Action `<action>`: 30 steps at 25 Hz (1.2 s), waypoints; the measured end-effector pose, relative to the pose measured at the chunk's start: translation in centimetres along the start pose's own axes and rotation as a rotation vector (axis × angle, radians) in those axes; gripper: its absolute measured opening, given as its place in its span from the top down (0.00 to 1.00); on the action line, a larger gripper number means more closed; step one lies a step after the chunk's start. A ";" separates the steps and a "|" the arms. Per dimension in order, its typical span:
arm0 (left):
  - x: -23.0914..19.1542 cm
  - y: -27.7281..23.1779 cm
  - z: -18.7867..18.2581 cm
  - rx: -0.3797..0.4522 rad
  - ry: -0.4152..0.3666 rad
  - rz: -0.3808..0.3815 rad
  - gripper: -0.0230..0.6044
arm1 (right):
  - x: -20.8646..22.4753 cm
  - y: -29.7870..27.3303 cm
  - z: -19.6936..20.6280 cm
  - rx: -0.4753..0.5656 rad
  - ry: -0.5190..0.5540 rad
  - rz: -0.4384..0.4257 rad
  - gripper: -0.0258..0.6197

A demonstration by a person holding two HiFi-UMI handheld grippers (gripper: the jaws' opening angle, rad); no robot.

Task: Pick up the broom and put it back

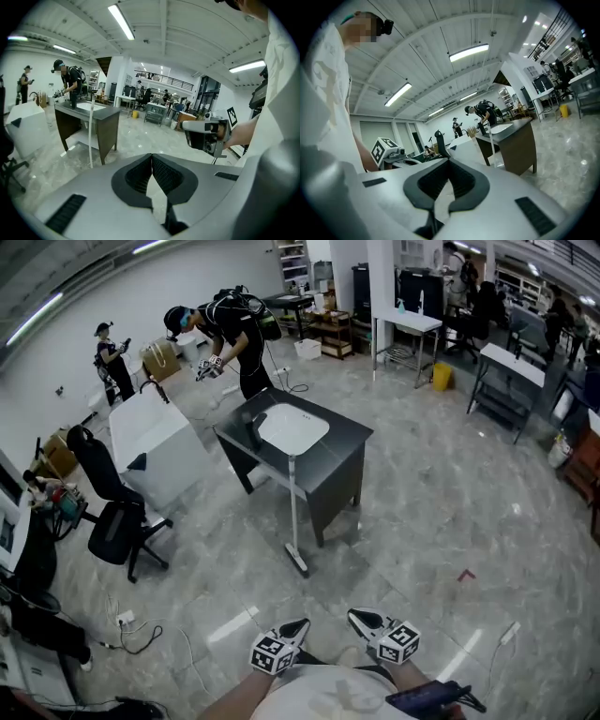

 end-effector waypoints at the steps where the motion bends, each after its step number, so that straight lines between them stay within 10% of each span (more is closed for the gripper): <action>1: 0.0 0.2 0.1 0.004 0.004 -0.007 0.94 | 0.0 -0.2 0.1 -0.008 0.002 -0.001 0.93; 17: -5.0 2.1 1.0 0.041 0.073 -0.034 0.94 | -0.2 -5.5 -3.2 0.024 0.076 -0.024 0.93; 30: -11.7 2.0 -2.7 0.081 0.004 0.018 0.94 | 1.6 -9.3 -4.9 0.010 -0.005 0.126 0.93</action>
Point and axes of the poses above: the fingertips, and each gripper's own axes: y backward along the fingers, x to its right, z out of its underside, the point moved 7 cm from there along y, backward along the fingers, and after that the axes turned 10 degrees about z, right-handed, at the moved point
